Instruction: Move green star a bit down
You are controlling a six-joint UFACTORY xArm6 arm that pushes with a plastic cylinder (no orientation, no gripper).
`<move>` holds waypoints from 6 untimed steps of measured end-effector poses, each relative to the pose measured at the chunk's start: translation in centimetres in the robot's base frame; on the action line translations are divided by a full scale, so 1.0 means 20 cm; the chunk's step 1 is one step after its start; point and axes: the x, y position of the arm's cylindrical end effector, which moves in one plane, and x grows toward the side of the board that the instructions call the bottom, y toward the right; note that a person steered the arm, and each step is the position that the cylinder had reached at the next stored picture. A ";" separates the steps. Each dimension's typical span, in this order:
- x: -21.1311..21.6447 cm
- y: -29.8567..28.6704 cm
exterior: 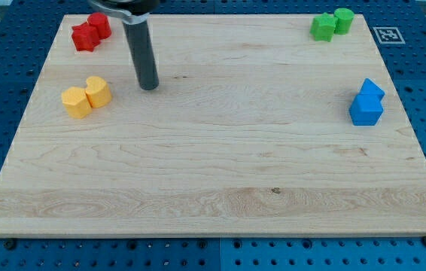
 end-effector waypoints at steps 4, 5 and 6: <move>-0.54 0.72; -0.73 0.93; -0.89 1.16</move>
